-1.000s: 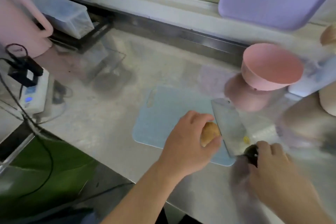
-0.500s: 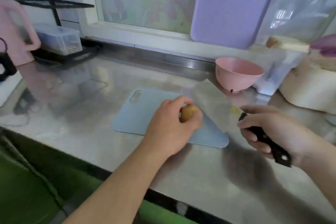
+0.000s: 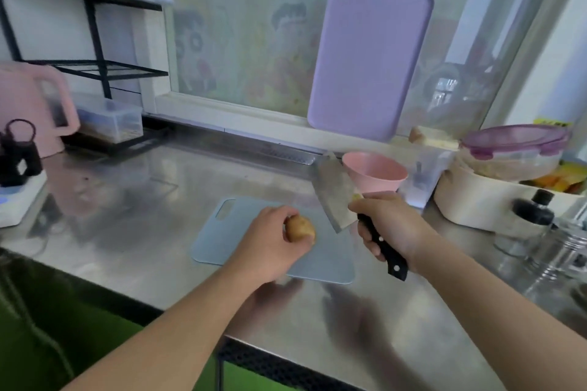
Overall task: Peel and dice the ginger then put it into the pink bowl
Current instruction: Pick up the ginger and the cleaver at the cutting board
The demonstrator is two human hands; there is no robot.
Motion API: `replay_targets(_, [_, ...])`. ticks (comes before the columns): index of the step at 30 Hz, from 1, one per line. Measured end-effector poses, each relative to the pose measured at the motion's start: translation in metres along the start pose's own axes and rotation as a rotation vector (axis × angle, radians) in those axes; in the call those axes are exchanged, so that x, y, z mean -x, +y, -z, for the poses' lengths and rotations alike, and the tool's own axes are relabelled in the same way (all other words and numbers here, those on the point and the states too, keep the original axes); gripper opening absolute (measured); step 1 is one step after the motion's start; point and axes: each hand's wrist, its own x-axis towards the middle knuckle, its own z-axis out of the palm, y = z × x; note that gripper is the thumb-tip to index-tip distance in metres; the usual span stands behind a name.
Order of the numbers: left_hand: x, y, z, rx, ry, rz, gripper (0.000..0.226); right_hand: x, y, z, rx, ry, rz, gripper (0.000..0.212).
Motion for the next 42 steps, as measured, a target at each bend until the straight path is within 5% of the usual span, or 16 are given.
replay_targets(9, [-0.029,-0.017,-0.005,0.116,0.130,0.034,0.037,-0.065,-0.025,-0.009,0.266,-0.077,0.141,0.035])
replay_targets(17, [-0.032,-0.022,-0.007,0.081,0.157,0.009,0.014,-0.059,-0.026,-0.011,0.526,-0.068,0.190,0.025])
replay_targets(42, [-0.028,-0.017,0.001,0.204,0.223,0.096,0.011,-0.061,-0.021,-0.024,0.569,-0.145,0.104,0.024])
